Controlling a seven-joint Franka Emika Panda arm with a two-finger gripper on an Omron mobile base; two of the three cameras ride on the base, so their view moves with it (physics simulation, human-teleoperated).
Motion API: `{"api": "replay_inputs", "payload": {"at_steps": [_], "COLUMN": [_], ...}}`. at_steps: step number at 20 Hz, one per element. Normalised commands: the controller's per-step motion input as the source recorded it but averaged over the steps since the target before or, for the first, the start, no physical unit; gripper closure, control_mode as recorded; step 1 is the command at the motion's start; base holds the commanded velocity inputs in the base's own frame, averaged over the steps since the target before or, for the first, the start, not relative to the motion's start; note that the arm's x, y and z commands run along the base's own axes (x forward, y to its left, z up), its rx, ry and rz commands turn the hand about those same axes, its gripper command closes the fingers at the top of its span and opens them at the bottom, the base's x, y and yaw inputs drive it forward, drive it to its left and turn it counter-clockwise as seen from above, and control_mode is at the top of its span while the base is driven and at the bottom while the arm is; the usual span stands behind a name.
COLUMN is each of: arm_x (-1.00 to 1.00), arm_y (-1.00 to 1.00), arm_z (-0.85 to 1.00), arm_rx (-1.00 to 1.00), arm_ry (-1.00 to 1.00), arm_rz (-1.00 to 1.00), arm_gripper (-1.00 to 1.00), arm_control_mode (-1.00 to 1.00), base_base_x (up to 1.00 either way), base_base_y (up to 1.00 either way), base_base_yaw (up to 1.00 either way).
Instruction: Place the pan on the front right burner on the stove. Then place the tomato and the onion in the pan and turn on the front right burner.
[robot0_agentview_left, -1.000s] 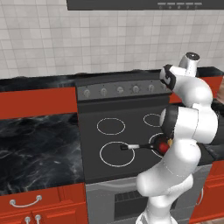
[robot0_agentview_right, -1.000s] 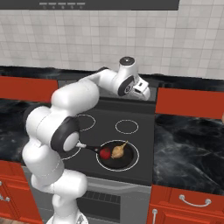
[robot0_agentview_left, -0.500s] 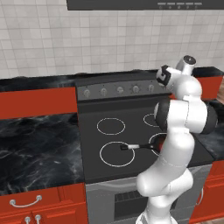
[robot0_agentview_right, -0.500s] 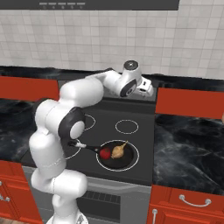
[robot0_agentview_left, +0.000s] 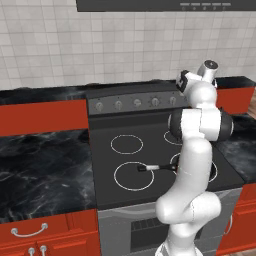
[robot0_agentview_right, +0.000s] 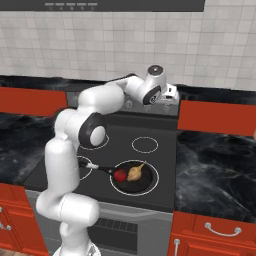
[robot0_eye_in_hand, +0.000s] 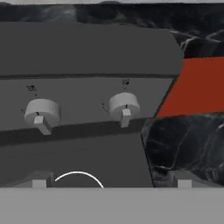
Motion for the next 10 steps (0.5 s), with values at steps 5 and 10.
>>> {"api": "replay_inputs", "payload": {"at_steps": [5, 10], "arm_x": [0.44, 0.35], "arm_y": [-0.09, -0.12], "arm_z": [-0.05, -0.29], "arm_rx": [-0.01, 0.00], "arm_ry": [0.07, 0.09], "arm_rz": [0.07, 0.06], "arm_gripper": [-1.00, -1.00], "arm_control_mode": [-1.00, -1.00], "base_base_x": [0.00, 0.00], "base_base_y": [0.00, 0.00], "base_base_yaw": [0.00, 0.00]}}
